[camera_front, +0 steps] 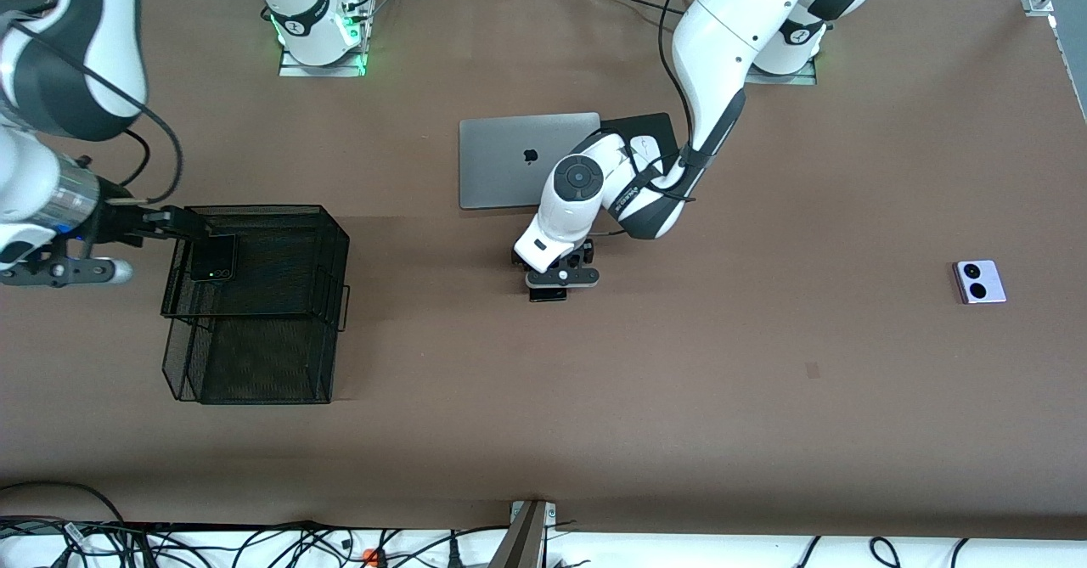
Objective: Place phones with both arms
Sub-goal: 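Carry the tall phone beside the laptop and release it with the left gripper, then grasp the tall phone with the right gripper while the left gripper descends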
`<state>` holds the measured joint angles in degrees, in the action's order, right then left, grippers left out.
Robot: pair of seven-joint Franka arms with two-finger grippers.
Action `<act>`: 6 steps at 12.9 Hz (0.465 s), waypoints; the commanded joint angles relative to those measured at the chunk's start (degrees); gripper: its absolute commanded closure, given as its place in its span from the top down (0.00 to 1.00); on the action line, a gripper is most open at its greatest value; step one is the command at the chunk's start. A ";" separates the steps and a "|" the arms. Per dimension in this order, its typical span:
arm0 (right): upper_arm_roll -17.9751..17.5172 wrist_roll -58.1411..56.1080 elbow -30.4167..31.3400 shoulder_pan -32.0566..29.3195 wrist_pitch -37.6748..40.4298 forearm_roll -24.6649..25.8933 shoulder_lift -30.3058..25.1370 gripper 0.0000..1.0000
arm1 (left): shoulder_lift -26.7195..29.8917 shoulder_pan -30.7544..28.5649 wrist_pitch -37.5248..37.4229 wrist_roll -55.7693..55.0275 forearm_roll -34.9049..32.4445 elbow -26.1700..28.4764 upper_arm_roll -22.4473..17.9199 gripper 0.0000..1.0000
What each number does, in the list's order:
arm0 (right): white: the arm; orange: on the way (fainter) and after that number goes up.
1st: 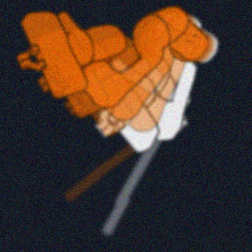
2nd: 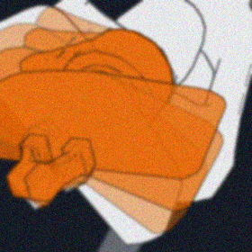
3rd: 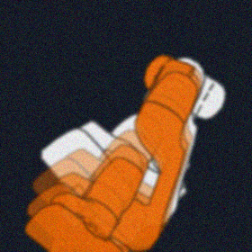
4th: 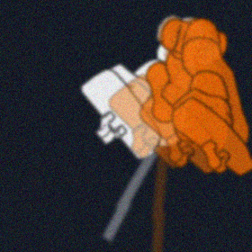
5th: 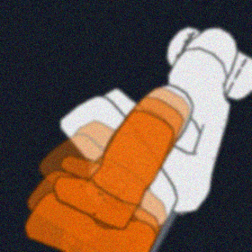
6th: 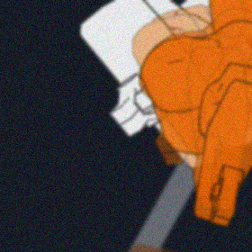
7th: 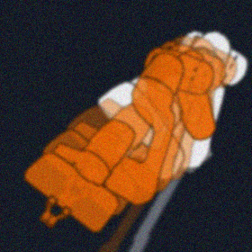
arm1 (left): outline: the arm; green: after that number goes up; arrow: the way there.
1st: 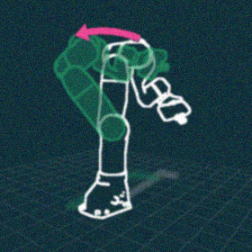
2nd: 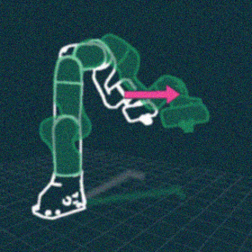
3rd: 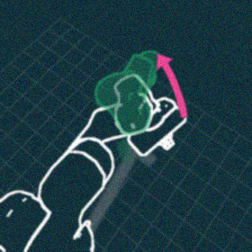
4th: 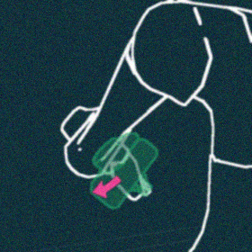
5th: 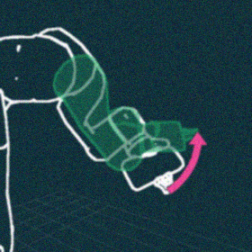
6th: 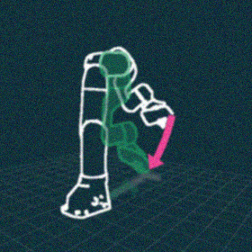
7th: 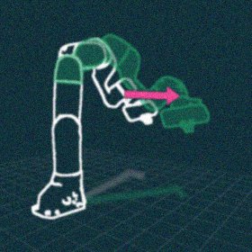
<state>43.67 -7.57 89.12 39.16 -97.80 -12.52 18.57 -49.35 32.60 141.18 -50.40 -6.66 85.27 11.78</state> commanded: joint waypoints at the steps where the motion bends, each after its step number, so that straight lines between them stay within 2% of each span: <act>1: 0.11 2.54 -0.26 1.52 -1.07 -0.93 1.29 1.00 | 5.20 -0.95 -9.11 -0.40 -0.81 -1.33 -0.44 1.00; 3: 0.02 4.75 -0.09 2.93 -2.47 -1.01 2.52 1.00 | 11.09 -3.58 -19.66 2.31 -0.72 -1.42 -0.26 1.00; 6: -0.33 8.34 1.05 5.31 -4.76 -1.19 2.96 1.00 | 17.34 -12.70 -32.50 15.90 -0.72 -1.33 -0.26 1.00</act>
<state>43.08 -1.62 89.30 42.96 -100.98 -12.72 21.71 -35.90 25.52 113.76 -42.49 -6.84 81.82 11.05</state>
